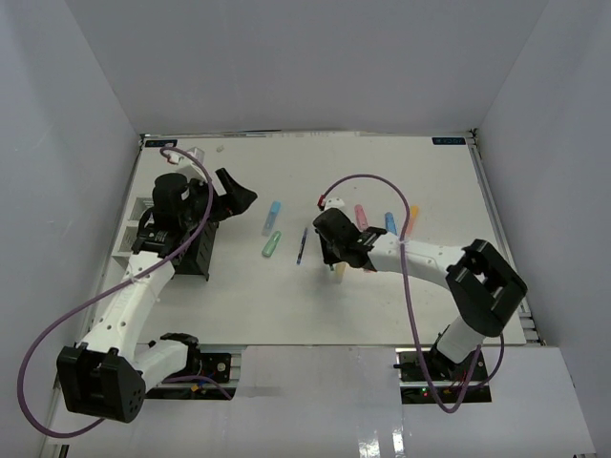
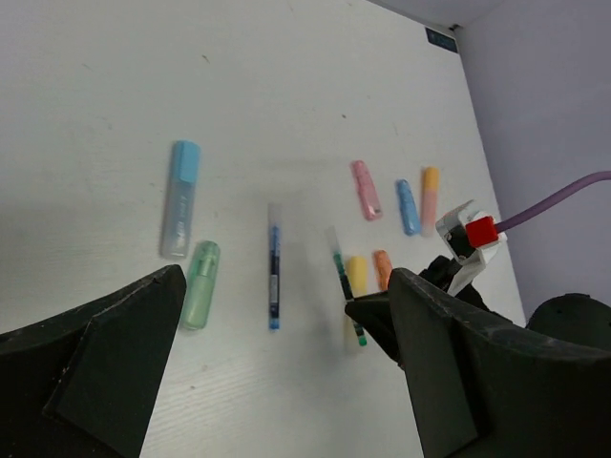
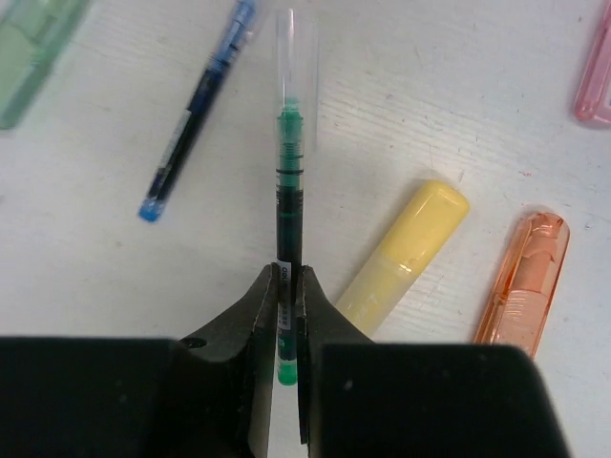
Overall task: Sort the stationery into containers
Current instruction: Pick up the pen from the center of the board, then place the pen in the storage box, then pick up the pen from the center of the board, then place the pen in the storage box, then pick up the pen from the center of the board.
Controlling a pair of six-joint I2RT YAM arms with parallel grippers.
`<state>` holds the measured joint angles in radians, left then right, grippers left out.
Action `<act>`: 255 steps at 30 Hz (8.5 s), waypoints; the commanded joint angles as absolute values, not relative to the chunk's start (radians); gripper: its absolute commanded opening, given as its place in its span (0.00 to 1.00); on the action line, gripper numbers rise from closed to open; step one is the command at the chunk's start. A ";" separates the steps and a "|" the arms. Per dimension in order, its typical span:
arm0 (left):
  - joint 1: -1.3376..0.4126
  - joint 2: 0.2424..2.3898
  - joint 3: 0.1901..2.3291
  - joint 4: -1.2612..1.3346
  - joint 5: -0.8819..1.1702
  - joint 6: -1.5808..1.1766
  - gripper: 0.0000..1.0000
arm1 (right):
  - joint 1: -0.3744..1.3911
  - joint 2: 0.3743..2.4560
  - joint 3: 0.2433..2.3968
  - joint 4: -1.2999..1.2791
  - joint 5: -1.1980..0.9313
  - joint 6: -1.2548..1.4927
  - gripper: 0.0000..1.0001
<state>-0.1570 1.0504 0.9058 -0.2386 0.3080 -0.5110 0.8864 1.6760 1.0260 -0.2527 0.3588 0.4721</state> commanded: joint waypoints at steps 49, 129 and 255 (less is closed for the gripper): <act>-0.670 1.295 1.121 -0.293 -0.159 -0.543 0.00 | 0.940 1.080 0.618 0.295 0.233 0.229 0.93; -0.652 2.049 1.709 -0.776 -0.057 -0.453 0.69 | 0.939 0.491 0.434 -0.135 0.525 0.195 0.90; -0.063 0.907 0.762 -0.287 0.285 -0.402 0.98 | 0.901 1.431 0.914 -0.394 0.462 0.615 0.93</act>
